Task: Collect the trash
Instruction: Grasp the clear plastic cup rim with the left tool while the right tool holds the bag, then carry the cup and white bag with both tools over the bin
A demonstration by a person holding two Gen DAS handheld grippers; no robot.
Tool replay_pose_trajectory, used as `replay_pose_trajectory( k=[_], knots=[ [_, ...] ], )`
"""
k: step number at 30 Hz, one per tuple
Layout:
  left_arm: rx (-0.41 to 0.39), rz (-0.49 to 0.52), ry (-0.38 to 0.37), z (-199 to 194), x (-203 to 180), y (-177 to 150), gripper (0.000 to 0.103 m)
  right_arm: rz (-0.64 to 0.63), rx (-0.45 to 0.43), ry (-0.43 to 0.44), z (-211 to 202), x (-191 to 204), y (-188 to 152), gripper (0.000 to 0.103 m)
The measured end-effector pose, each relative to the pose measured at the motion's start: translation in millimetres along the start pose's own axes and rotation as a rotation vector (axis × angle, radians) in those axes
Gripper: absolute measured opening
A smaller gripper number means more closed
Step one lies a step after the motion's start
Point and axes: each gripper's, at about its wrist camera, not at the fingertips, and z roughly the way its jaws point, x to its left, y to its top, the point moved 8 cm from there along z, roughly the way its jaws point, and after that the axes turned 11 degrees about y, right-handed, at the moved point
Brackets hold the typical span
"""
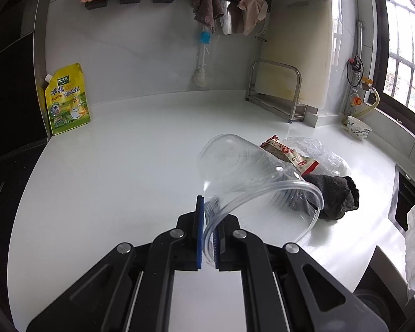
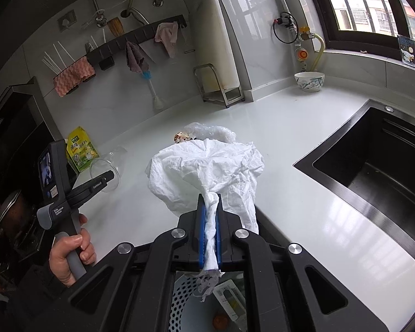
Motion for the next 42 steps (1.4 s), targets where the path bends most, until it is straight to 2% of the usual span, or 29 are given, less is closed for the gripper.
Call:
replay_pose_trajectory(
  k=[5, 11, 16, 32, 42],
  knots=[
    [0.041, -0.006, -0.020, -29, 7, -19, 0.006, -0.005, 0.012, 0.005, -13, 9, -17, 0.006],
    [0.020, 0.030, -0.070, -82, -3, -35, 0.006, 0.007, 0.019, 0.013, -30, 16, -35, 0.006],
    [0.023, 0.083, -0.094, -111, -16, -56, 0.006, 0.002, 0.027, 0.011, -40, 17, -50, 0.006],
    [0.125, 0.242, -0.221, -148, -67, -129, 0.006, 0.046, 0.096, -0.026, -58, 0, -97, 0.006],
    [0.179, 0.346, -0.253, -148, -93, -164, 0.006, 0.085, 0.153, -0.051, -47, -17, -119, 0.006]
  ],
)
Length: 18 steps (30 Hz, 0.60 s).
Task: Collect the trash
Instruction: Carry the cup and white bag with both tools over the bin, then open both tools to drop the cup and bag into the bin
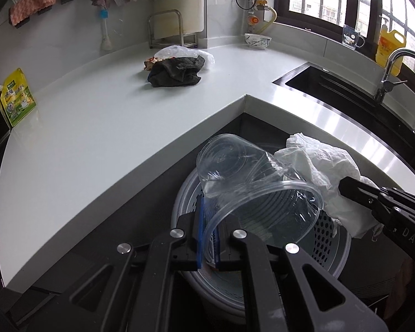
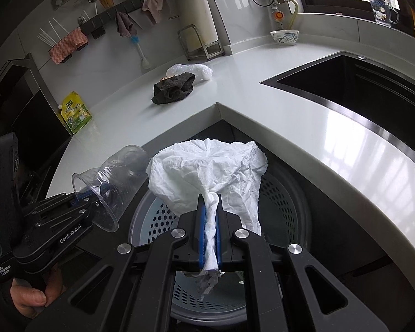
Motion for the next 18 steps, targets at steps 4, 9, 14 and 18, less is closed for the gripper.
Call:
replay_pose_trajectory(
  k=[4, 9, 14, 18],
  knots=[
    [0.030, 0.021, -0.010, 8, -8, -7, 0.006, 0.010, 0.027, -0.020, 8, -6, -6, 0.006],
    [0.069, 0.031, -0.016, 18, -13, -14, 0.006, 0.017, 0.061, -0.046, 19, -14, -12, 0.006],
    [0.104, 0.039, -0.016, 28, -16, -20, 0.006, 0.028, 0.100, -0.068, 30, -21, -21, 0.006],
    [0.125, 0.044, -0.021, 33, -18, -24, 0.006, 0.036, 0.131, -0.077, 37, -24, -28, 0.006]
  ],
)
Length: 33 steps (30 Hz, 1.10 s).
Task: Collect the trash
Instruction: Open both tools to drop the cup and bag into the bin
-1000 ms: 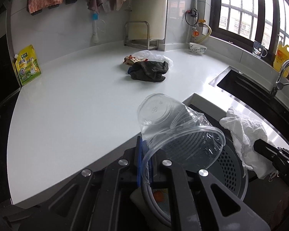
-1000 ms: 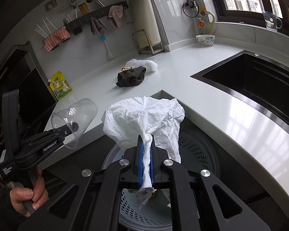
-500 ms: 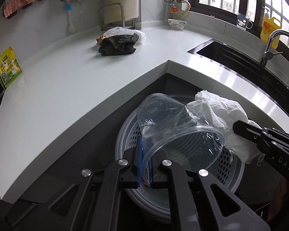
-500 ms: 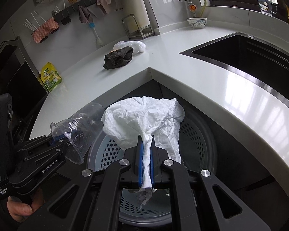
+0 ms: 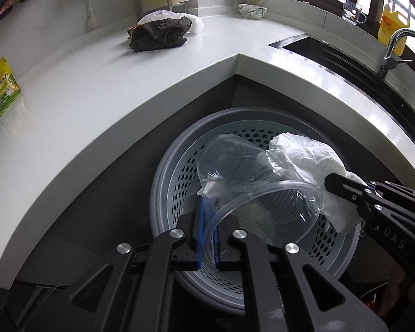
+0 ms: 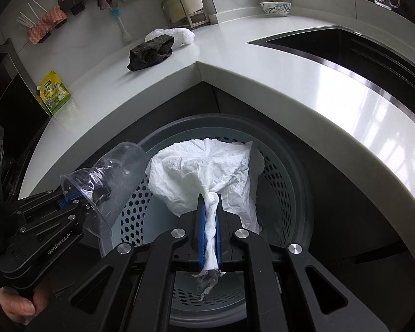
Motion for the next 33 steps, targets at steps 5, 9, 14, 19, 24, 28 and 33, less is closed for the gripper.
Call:
replay_pose_trajectory(
  k=[5, 9, 14, 19, 24, 28, 33],
  knots=[
    [0.024, 0.005, -0.003, 6, -1, -4, 0.007, 0.001, 0.021, -0.003, 6, -1, -3, 0.006],
    [0.036, -0.001, 0.004, 8, 1, -4, 0.008, 0.002, 0.030, -0.007, 8, -2, -5, 0.006],
    [0.035, -0.019, 0.012, 7, 5, -4, 0.038, 0.000, 0.026, -0.017, 8, -3, -6, 0.034],
    [0.013, -0.030, 0.026, 2, 9, -1, 0.056, -0.008, 0.016, -0.023, 6, -3, -5, 0.040],
    [0.020, -0.032, 0.030, 3, 10, -3, 0.056, -0.004, 0.012, -0.025, 4, -3, -6, 0.043],
    [0.018, -0.033, 0.033, 1, 10, -2, 0.056, -0.002, 0.007, -0.024, 2, -2, -5, 0.044],
    [0.018, -0.033, 0.035, 2, 11, -1, 0.056, -0.001, 0.001, -0.024, 0, -3, -4, 0.045]
  ],
)
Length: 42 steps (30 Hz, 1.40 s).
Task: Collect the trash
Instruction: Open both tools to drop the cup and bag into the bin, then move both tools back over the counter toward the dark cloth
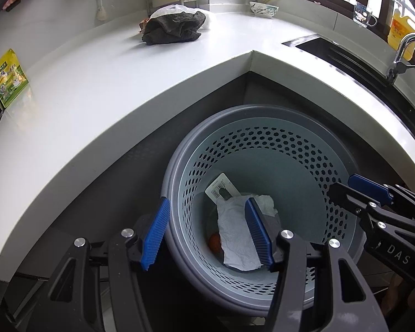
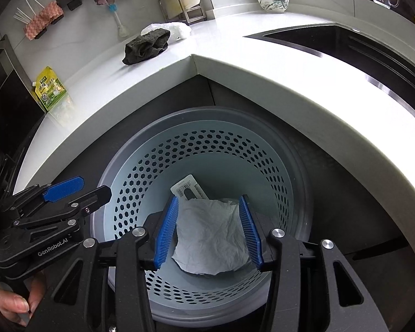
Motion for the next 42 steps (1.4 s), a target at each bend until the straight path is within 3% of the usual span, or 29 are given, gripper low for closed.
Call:
replay_pose_trajectory(
  k=[7, 11, 18, 23, 28, 32, 35, 42],
  knots=[
    [-0.015, -0.007, 0.012, -2, 4, 2, 0.061, 0.000, -0.034, -0.016, -6, -2, 2, 0.053],
    [-0.035, -0.025, 0.038, -8, 10, 4, 0.066, -0.027, -0.089, -0.036, -14, 1, 7, 0.065],
    [-0.108, -0.075, 0.080, -26, 28, 12, 0.087, -0.095, -0.196, -0.063, -38, 13, 21, 0.080],
    [-0.191, -0.102, 0.095, -47, 38, 25, 0.096, -0.104, -0.203, -0.048, -44, 21, 27, 0.082],
    [-0.240, -0.134, 0.080, -62, 50, 38, 0.096, -0.179, -0.228, -0.112, -48, 30, 38, 0.084],
    [-0.261, -0.159, 0.088, -68, 60, 53, 0.096, -0.186, -0.232, -0.080, -47, 37, 51, 0.084],
    [-0.280, -0.181, 0.101, -70, 68, 67, 0.096, -0.164, -0.243, -0.044, -48, 38, 66, 0.084],
    [-0.313, -0.238, 0.164, -64, 81, 108, 0.097, -0.231, -0.257, -0.091, -44, 30, 120, 0.084]
  ],
)
